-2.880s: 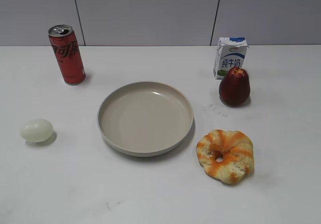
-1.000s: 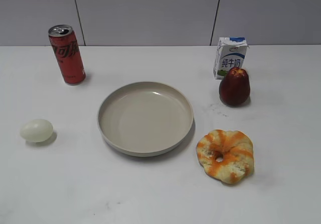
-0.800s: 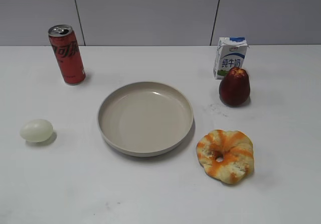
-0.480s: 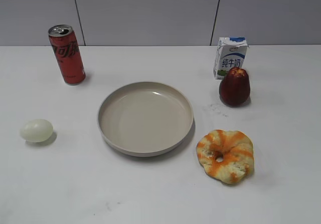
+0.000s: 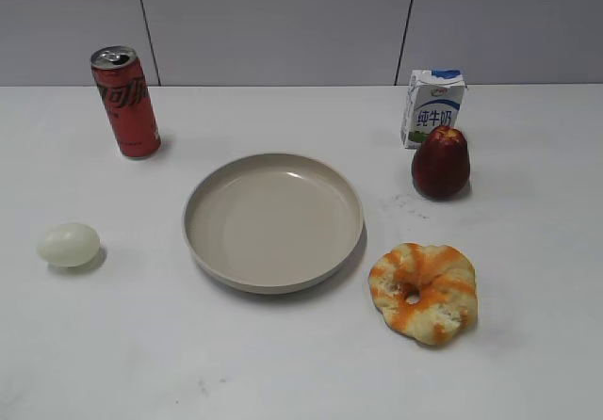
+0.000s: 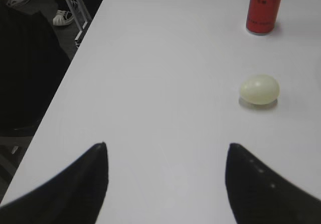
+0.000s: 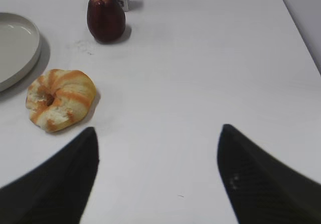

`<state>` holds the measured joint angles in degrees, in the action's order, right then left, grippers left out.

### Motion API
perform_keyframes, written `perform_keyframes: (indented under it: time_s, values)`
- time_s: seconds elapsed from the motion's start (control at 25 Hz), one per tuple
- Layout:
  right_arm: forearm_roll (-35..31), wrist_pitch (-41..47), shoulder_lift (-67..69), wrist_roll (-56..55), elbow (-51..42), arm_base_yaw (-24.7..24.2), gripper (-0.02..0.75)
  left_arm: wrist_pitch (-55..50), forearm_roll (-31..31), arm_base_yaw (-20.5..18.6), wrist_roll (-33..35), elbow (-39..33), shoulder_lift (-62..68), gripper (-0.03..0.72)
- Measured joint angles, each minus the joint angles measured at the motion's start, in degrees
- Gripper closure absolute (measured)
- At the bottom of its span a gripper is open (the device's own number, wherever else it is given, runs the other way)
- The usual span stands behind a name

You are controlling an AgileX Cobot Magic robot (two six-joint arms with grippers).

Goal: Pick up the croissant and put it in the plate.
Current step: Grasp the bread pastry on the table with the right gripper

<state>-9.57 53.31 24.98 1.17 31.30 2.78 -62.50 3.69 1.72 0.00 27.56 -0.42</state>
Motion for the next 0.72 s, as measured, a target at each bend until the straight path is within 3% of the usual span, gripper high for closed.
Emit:
perform_keyframes:
  time_s: [0.32, 0.52, 0.6, 0.72]
  values:
    - [-14.0, -1.1, 27.8, 14.8, 7.5, 0.0, 0.144, 0.0, 0.0, 0.0, 0.0, 0.0, 0.0, 0.136]
    - [-16.8, -1.3, 43.2, 19.1, 13.9, 0.3, 0.145, 0.0, 0.0, 0.0, 0.0, 0.0, 0.0, 0.136]
    - [-16.4, -1.8, 47.7, 19.5, 15.8, 2.1, 0.146, 0.0, 0.0, 0.0, 0.0, 0.0, 0.0, 0.136]
    - [-13.1, -5.3, 55.5, 18.2, 18.3, 10.4, 0.146, 0.0, -0.1, 0.0, 0.0, 0.0, 0.0, 0.136]
